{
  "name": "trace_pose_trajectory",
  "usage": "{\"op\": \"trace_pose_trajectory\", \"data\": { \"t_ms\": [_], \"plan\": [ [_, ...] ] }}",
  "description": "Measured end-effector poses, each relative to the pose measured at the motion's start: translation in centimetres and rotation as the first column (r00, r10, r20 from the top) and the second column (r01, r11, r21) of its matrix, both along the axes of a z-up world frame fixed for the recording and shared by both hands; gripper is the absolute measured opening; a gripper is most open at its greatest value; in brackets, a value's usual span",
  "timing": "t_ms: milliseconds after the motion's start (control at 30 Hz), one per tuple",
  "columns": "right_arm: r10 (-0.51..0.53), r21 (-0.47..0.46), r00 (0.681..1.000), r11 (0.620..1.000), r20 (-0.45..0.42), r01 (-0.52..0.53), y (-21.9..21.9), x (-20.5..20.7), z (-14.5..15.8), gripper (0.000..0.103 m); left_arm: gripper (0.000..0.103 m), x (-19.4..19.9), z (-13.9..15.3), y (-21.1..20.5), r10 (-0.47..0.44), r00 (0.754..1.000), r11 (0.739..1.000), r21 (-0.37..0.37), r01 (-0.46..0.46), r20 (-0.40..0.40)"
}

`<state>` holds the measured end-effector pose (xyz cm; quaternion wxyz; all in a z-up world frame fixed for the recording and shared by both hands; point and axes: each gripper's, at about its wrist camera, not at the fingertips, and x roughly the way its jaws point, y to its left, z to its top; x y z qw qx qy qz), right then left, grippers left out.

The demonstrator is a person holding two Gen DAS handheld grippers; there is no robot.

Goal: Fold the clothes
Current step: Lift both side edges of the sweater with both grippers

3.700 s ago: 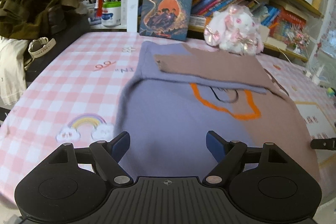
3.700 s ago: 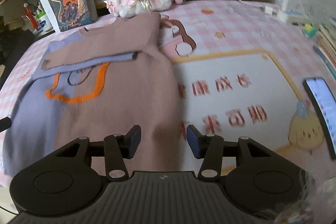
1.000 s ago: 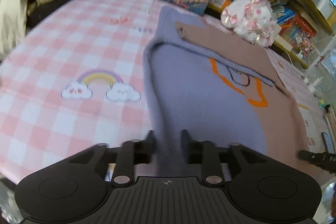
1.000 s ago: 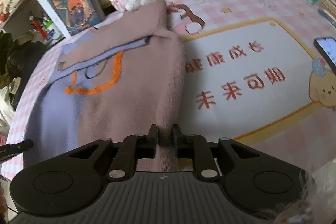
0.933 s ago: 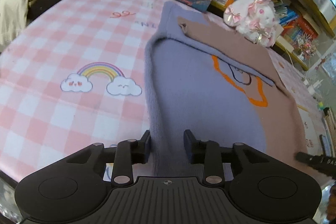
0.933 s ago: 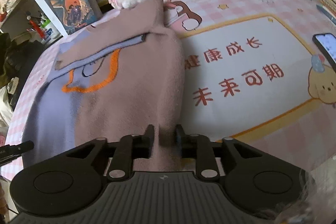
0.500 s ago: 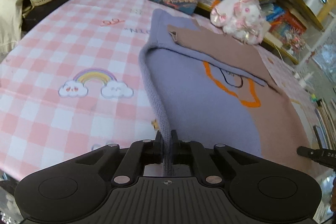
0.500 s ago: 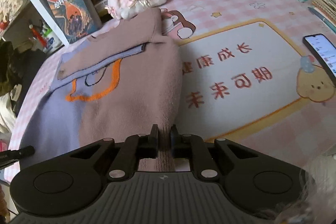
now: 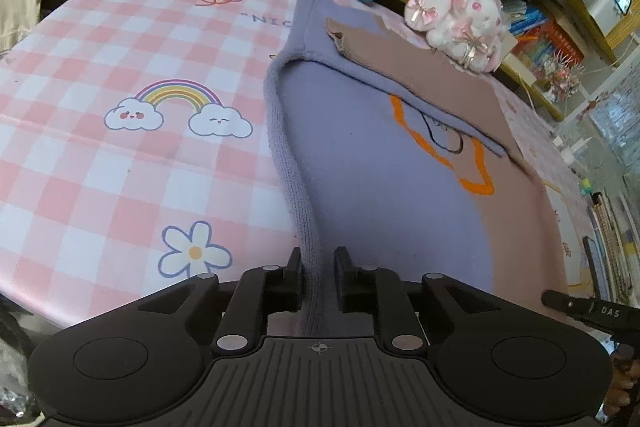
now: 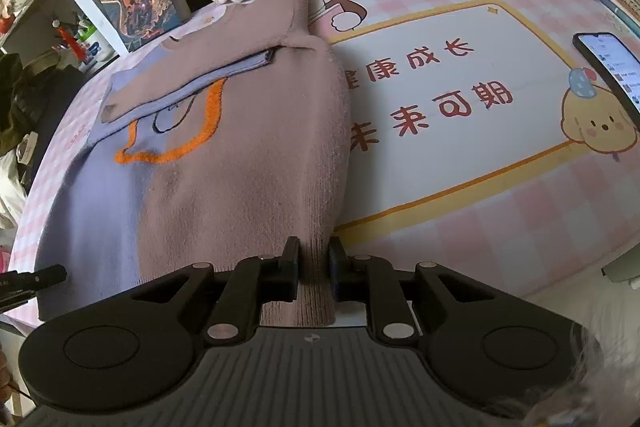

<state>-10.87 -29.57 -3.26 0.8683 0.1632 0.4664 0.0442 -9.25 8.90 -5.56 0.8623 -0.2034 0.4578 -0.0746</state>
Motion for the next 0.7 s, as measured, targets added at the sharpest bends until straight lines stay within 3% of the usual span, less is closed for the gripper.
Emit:
{"op": "trace_pose_trajectory", "data": {
  "t_ms": [100, 700],
  "plan": [
    [0.016, 0.007, 1.0, 1.0, -0.003, -0.016, 0.0, -0.1, 0.0, 0.01, 0.004, -0.3, 0.0, 0.2, 0.018, 1.0, 1.0, -0.004, -0.019, -0.007],
    [0.05, 0.107, 0.999, 0.993, -0.016, -0.048, -2.6, -3.7, 0.9, 0.009, 0.004, -5.5, 0.6, 0.2, 0.052, 0.999, 0.996, -0.07, -0.053, -0.012]
  ]
}}
